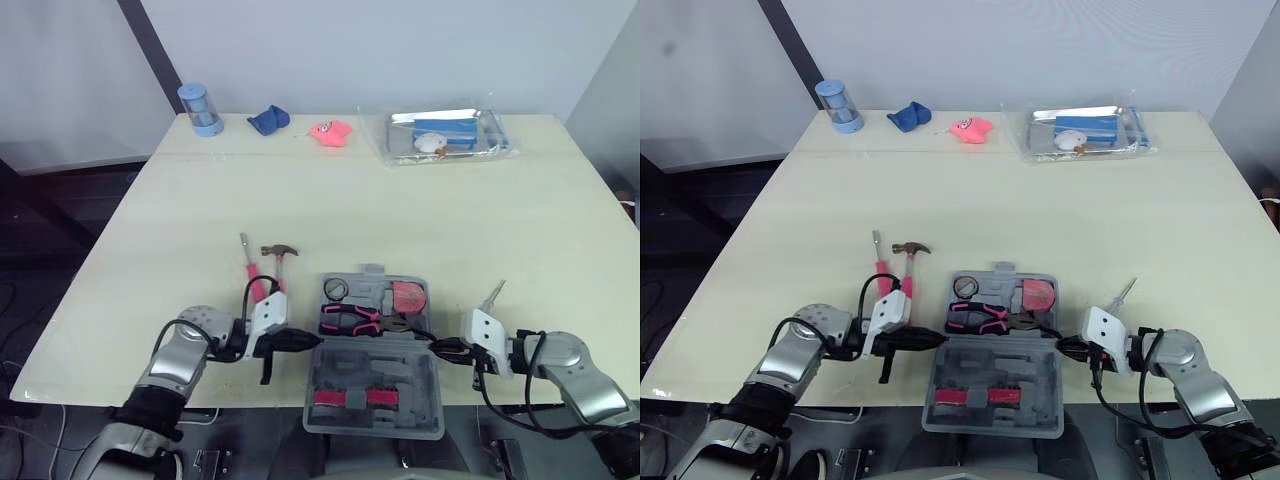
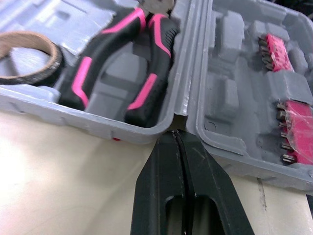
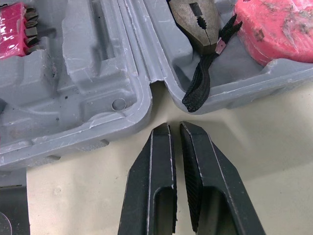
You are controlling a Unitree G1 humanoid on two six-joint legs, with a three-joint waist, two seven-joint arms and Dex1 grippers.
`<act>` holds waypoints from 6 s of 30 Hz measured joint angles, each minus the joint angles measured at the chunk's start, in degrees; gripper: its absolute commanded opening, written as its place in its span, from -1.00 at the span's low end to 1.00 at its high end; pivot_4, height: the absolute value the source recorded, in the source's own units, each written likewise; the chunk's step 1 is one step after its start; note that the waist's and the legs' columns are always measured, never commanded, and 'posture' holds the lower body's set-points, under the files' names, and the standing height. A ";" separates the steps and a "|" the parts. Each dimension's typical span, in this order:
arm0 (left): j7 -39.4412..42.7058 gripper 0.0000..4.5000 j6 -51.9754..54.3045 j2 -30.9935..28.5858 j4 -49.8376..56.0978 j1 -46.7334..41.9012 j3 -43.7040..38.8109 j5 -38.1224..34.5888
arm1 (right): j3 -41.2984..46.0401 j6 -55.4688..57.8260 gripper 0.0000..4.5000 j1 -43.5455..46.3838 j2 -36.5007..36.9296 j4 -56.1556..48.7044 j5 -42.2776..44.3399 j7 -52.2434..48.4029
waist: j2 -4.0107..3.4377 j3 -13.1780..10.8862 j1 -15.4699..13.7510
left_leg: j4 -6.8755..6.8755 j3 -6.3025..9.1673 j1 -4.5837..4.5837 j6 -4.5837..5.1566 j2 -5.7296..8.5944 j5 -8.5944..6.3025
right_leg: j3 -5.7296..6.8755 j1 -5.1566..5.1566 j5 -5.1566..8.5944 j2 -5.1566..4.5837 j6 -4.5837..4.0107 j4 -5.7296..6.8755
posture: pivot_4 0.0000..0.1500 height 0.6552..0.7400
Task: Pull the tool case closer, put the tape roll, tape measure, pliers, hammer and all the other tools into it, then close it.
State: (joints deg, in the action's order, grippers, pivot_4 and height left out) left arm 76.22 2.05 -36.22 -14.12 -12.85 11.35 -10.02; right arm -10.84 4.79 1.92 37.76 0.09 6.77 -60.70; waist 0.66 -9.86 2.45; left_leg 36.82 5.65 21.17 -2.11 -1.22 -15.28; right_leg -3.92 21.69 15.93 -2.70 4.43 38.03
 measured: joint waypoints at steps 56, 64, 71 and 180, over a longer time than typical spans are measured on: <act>-10.10 -1.00 -0.10 5.42 -6.99 -5.63 -0.81 3.57 | 0.01 -7.73 -0.85 10.68 -5.16 12.47 -5.87 2.41 | -0.02 0.01 -0.13 | 0.28 0.04 0.01 0.00 0.04 0.01 | 0.01 -0.06 -0.03 0.00 0.03 0.13 | 1.00 1.00; -12.04 -1.00 -1.01 6.59 -9.89 -7.73 -1.10 4.44 | 0.07 -8.74 -0.85 11.70 -5.82 14.05 -6.83 3.45 | -0.04 0.02 -0.11 | 0.35 0.06 -0.01 0.01 0.05 0.01 | 0.01 -0.10 -0.04 0.00 0.06 0.16 | 1.00 1.00; -12.98 -1.00 -1.11 7.11 -10.34 -7.91 -1.61 4.71 | 0.07 -8.94 -0.85 13.29 -6.64 15.69 -7.74 4.72 | -0.05 0.02 -0.09 | 0.36 0.06 -0.02 0.01 0.05 0.01 | 0.01 -0.10 -0.05 0.00 0.06 0.19 | 1.00 1.00; -24.16 0.97 2.27 3.00 6.02 32.14 -48.32 -21.61 | 45.15 -11.81 1.00 -30.84 -5.83 12.51 22.46 10.94 | -0.03 -0.01 -0.10 | 0.27 0.02 0.24 0.00 0.03 -0.01 | 0.01 0.02 0.08 -0.06 -0.11 -0.10 | 1.00 1.00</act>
State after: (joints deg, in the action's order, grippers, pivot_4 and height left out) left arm 52.05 4.32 -33.22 -8.10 19.28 -36.98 -31.62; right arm 34.31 -7.01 -28.92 31.93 12.60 29.24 -49.76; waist 0.63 -9.88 2.35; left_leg 37.09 5.67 21.41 -2.11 -1.19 -15.29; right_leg -3.91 21.71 16.00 -2.76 4.31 37.93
